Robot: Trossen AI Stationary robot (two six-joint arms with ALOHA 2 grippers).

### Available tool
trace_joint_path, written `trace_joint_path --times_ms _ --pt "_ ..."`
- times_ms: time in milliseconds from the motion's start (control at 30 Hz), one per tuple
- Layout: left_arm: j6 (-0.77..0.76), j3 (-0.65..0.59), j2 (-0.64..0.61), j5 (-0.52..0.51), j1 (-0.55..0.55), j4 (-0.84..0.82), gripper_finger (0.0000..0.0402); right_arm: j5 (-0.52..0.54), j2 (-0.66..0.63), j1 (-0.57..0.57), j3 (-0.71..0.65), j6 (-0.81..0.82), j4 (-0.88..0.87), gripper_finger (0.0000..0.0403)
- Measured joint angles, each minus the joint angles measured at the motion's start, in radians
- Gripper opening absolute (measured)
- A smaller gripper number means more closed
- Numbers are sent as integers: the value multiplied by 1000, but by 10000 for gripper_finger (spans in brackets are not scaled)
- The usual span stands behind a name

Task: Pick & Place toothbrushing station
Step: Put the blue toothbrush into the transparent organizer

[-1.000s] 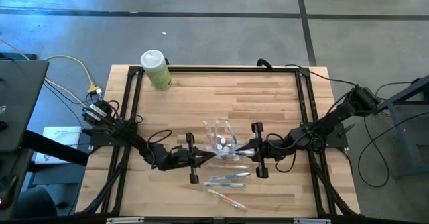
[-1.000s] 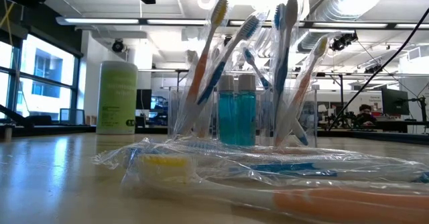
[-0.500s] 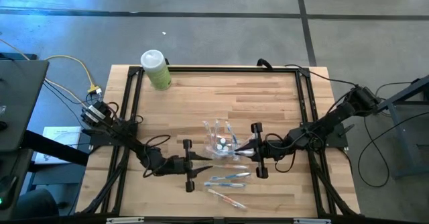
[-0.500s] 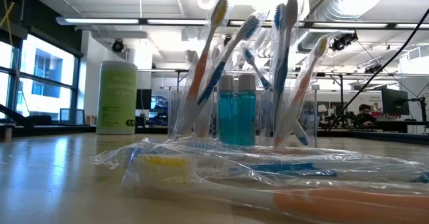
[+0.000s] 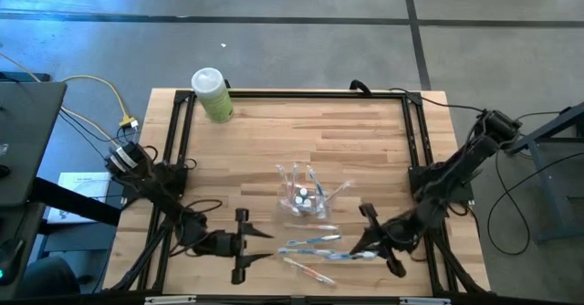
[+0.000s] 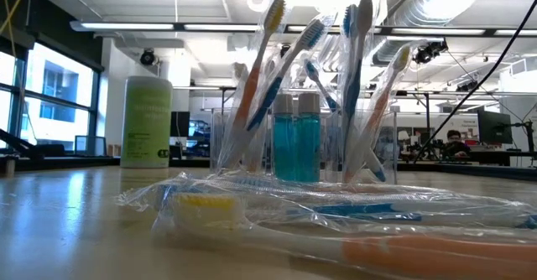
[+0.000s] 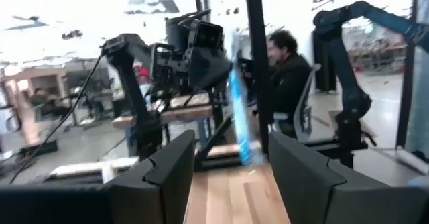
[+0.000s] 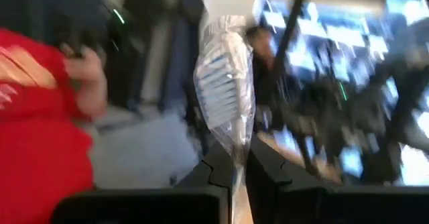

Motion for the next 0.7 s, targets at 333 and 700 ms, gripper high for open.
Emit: trace_joint_path --times_ms 333,700 --pt "-71 -1 0 -231 -94 -60 187 566 2 -1 0 245 -152 10" --pt "-74 -1 0 -371 -90 -74 187 588 -47 -105 -1 433 -428 10"
